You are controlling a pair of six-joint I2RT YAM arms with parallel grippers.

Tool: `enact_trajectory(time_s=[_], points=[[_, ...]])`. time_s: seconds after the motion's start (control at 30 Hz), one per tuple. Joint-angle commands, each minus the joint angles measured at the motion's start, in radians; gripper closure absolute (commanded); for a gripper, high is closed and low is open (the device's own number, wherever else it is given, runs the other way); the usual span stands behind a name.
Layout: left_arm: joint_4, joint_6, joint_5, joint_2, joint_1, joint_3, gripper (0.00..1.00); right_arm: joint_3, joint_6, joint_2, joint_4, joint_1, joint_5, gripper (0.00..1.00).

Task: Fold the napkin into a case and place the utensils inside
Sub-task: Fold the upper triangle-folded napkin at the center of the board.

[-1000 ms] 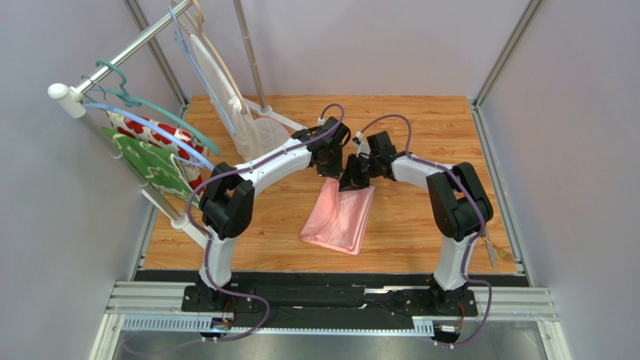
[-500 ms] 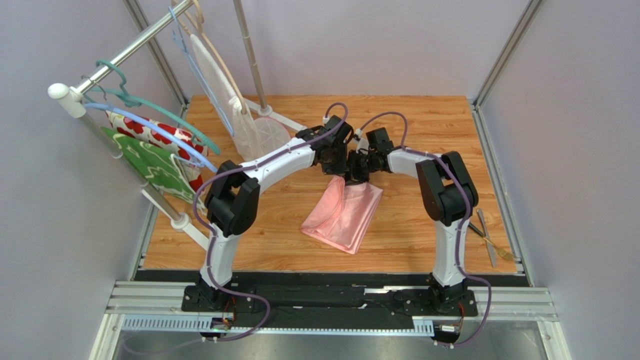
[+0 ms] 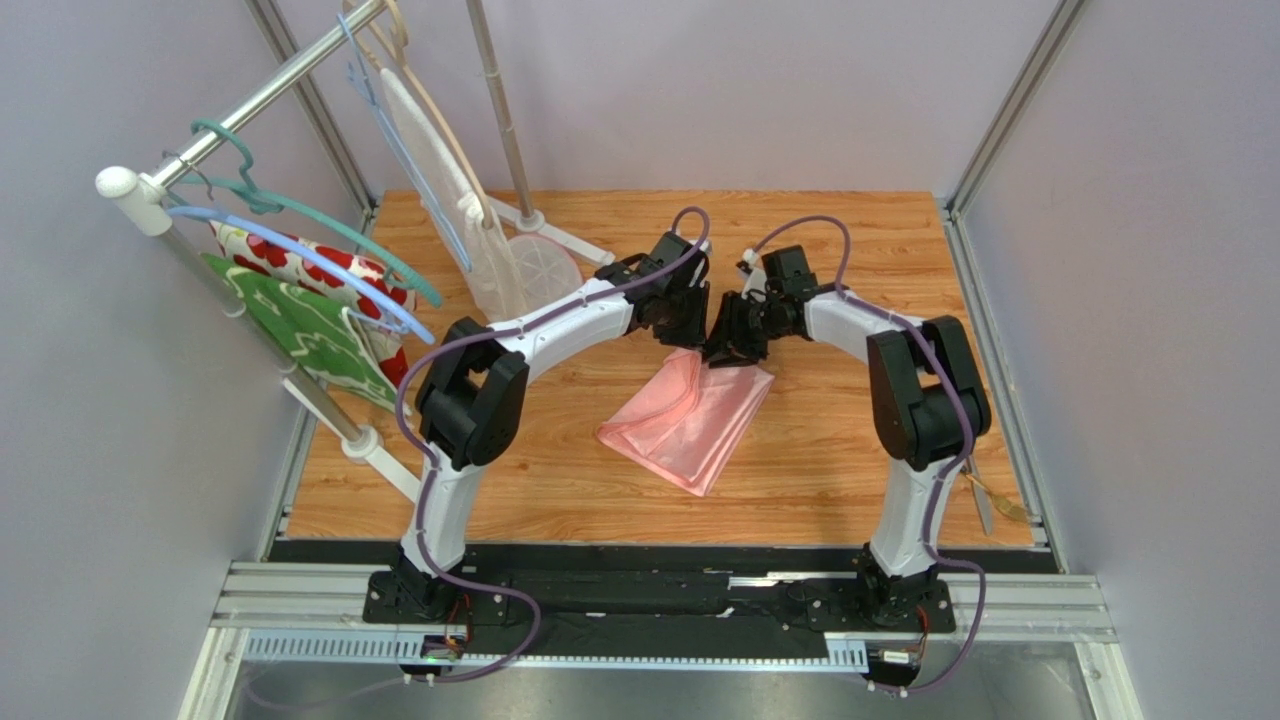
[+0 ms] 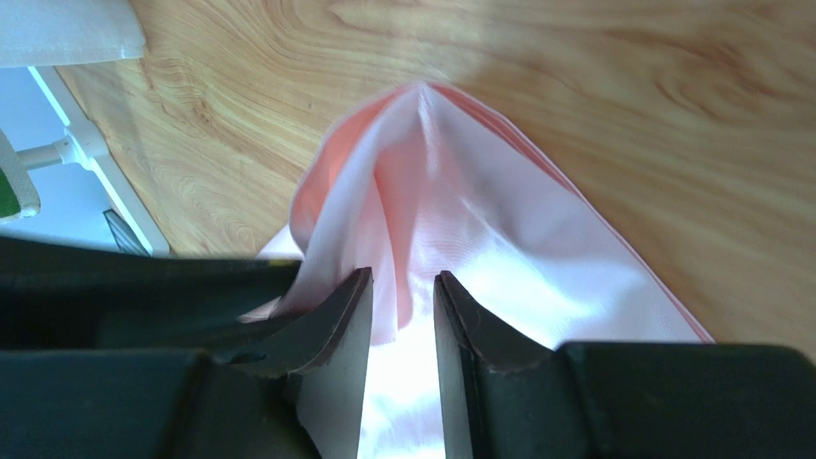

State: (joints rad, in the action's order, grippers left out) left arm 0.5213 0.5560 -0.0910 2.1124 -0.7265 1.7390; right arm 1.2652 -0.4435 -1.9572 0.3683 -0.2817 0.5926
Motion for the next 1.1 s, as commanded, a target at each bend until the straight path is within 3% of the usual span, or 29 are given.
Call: enact_trajectory(time_s=[0.0,0.17,0.23,0.27,0.4,0.57,0.63,0.77,1.07], points=[[-0.099,-0.062,-0.087,-0.068,-0.001,0.016,0.69,-0.067,-0.024,0.101,0.060,0.083,-0.082,0.65],[-0.135,-0.057,-0.269,0.008,-0.005,0.073,0.61,-0.190,-0.049,0.257,0.031,0.124,-0.108,0.59],[-0.161,-0.070,-0.274,-0.037,-0.007,0.051,0.32,-0.240,-0.057,0.296,0.008,0.122,-0.108,0.55],[-0.173,-0.077,-0.279,-0.063,-0.007,0.033,0.28,-0.250,-0.054,0.311,0.004,0.122,-0.099,0.55],[-0.117,-0.151,-0.213,-0.288,-0.008,-0.082,0.25,-0.282,-0.020,0.334,0.009,0.115,-0.089,0.49],[0.072,-0.301,-0.130,-0.420,-0.008,-0.226,0.29,-0.297,-0.015,0.331,-0.044,0.064,-0.067,0.38],[0.083,-0.315,-0.095,-0.463,-0.013,-0.300,0.26,-0.285,-0.029,0.307,-0.078,0.050,-0.071,0.37],[0.043,-0.361,0.023,-0.515,-0.050,-0.453,0.24,-0.250,-0.035,0.256,-0.075,0.033,-0.062,0.39],[-0.017,-0.384,0.089,-0.457,-0.093,-0.547,0.24,-0.231,-0.014,0.175,-0.120,0.030,-0.076,0.51]])
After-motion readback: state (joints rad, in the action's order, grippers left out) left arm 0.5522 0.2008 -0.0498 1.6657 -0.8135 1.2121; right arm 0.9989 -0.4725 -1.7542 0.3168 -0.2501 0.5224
